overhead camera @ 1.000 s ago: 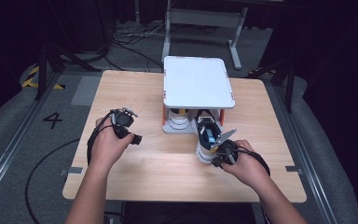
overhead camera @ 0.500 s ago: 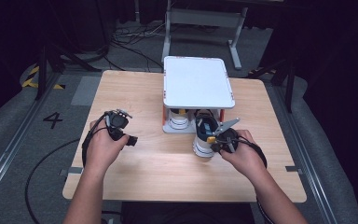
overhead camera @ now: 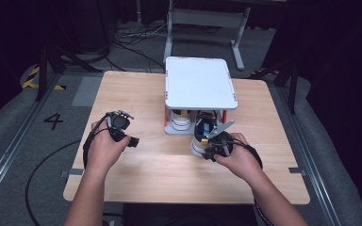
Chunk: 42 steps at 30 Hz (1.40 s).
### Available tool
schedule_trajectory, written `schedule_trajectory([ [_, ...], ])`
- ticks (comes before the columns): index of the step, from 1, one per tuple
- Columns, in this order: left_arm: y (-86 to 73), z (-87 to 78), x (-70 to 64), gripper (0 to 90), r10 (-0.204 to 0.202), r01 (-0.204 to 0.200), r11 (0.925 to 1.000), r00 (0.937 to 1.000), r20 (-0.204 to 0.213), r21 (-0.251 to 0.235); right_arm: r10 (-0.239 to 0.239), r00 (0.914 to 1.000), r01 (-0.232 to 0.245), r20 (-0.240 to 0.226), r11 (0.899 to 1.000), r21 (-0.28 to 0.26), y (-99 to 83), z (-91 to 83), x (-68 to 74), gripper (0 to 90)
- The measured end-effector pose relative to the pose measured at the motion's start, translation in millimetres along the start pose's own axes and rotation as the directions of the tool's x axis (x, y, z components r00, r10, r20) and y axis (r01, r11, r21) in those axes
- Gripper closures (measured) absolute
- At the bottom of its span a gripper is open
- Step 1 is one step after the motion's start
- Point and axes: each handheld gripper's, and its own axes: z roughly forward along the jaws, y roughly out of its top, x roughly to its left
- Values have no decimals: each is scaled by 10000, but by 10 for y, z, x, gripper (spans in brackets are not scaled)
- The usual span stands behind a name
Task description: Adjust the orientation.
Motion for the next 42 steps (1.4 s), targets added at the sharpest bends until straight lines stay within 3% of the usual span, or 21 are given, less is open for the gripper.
schedule_trajectory([
  [2,3,-8,0,229,-11,11,10000,10000,19,-44,1,10000,-3,-47,9994,-354,17,54,-19,700],
  [4,3,-5,16,229,-9,9,10000,10000,-7,-33,110,9977,-151,-666,9980,-618,29,97,-24,715],
  [6,2,6,22,229,-71,71,10000,10000,-13,-7,170,9958,-226,-905,9979,-610,38,127,-25,732],
  [7,2,9,25,229,-32,32,10000,10000,-14,21,213,9962,-270,-839,9973,-677,38,132,-39,737],
  [9,2,9,24,229,-25,25,10000,10000,-5,12,238,9996,-248,-171,9979,-600,24,105,-87,792],
  [10,3,7,21,229,-71,71,10000,10000,7,-18,368,9993,-370,-49,9977,-567,14,80,-108,783],
  [17,13,14,8,229,31,-31,10000,10000,18,35,360,9926,-277,1158,9970,-725,39,-89,-236,786],
  [26,7,20,25,229,40,-40,10000,10000,11,37,-105,9791,268,2032,9966,-780,173,-17,-393,764],
  [29,2,11,25,229,-111,111,9999,9999,56,15,-272,9760,537,2161,9916,-1178,160,25,-409,694],
  [31,2,10,38,229,-30,30,10000,10000,5,-18,-89,9827,378,1852,9875,-1528,99,-17,-377,695],
  [33,0,15,44,229,-58,58,10000,10000,-7,20,233,9838,64,1775,9863,-1649,23,-100,-342,688],
  [35,5,29,38,229,-17,17,10000,10000,10,66,612,9774,-288,2025,9868,-1595,-31,-143,-347,658],
  [38,15,30,12,229,21,-21,10000,10000,62,67,1143,9692,-708,2182,9777,-1979,-36,-94,-417,573],
  [40,16,27,7,229,2,-2,10000,10000,83,44,1450,9615,-907,2333,9693,-2287,-10,-37,-444,578],
  [42,16,28,15,229,11,-11,10000,10000,38,54,1443,9570,-818,2518,9666,-2429,35,3,-465,601],
])
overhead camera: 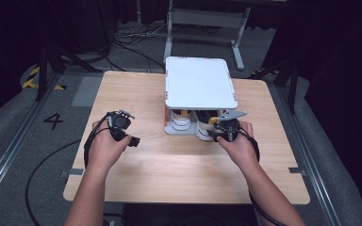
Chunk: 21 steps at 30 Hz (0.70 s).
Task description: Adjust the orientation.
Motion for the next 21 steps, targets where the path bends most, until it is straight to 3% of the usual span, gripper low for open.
schedule_trajectory([
  [7,-17,12,18,229,-51,51,10000,10000,40,50,21,9983,-2,576,9995,-319,59,105,-77,618],
  [13,-34,-5,28,228,-152,152,9999,9999,16,8,-163,9963,235,839,9960,-858,65,258,-36,566],
  [21,-35,-7,28,229,-145,145,9999,9999,20,14,-244,9978,312,612,9930,-1136,97,350,-82,548],
])
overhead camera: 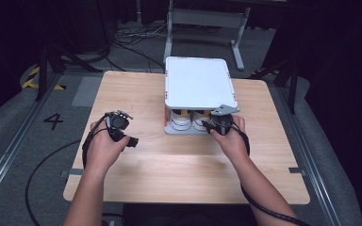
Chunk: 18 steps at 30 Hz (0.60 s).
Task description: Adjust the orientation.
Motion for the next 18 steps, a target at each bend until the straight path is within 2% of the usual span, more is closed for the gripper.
schedule_trajectory([
  [2,7,-9,-1,229,33,-33,10000,10000,16,-39,-29,10000,29,-82,10000,20,2,-6,7,510],
  [5,10,-19,3,228,51,-51,10000,10000,7,-74,-139,9998,140,-160,9999,31,3,-110,32,468],
  [9,-2,-34,-4,228,5,-5,9999,10000,-10,-110,-338,9981,338,-509,9994,10,54,-413,85,442],
  [11,-10,-53,-9,228,23,-23,9999,10000,-17,-127,-183,9971,171,-737,9997,-164,79,-567,74,435],
  [13,-21,-76,-12,228,51,-52,9999,10000,-40,-165,90,9962,-122,-868,9993,-365,95,-735,29,415],
  [15,-36,-93,-14,228,35,-35,9998,10000,-30,-176,266,9966,-297,-781,9988,-388,87,-889,-55,405],
  [18,-60,-107,5,227,28,-30,9998,9999,-98,-202,528,9966,-545,-629,9982,-245,43,-1028,-178,360],
])
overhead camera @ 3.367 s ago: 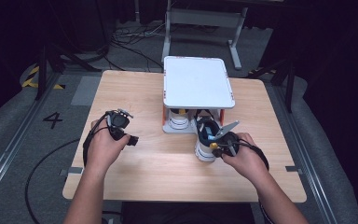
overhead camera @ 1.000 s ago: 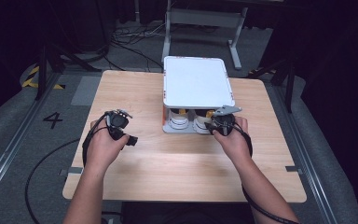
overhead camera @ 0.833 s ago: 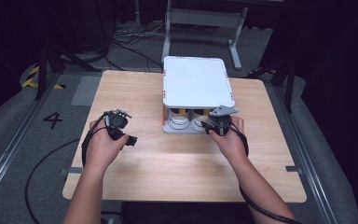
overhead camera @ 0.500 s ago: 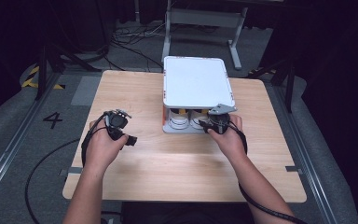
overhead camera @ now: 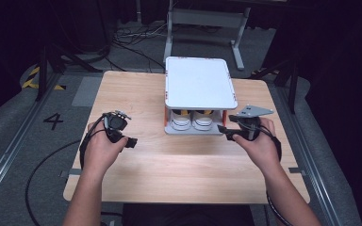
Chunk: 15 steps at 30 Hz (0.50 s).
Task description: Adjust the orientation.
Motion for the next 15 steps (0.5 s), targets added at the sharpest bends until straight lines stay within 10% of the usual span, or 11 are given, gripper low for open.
schedule_trajectory([
  [15,-85,21,81,192,-47,45,9999,9999,90,165,1183,9929,-1190,134,9813,1513,-459,-416,-605,182],
])
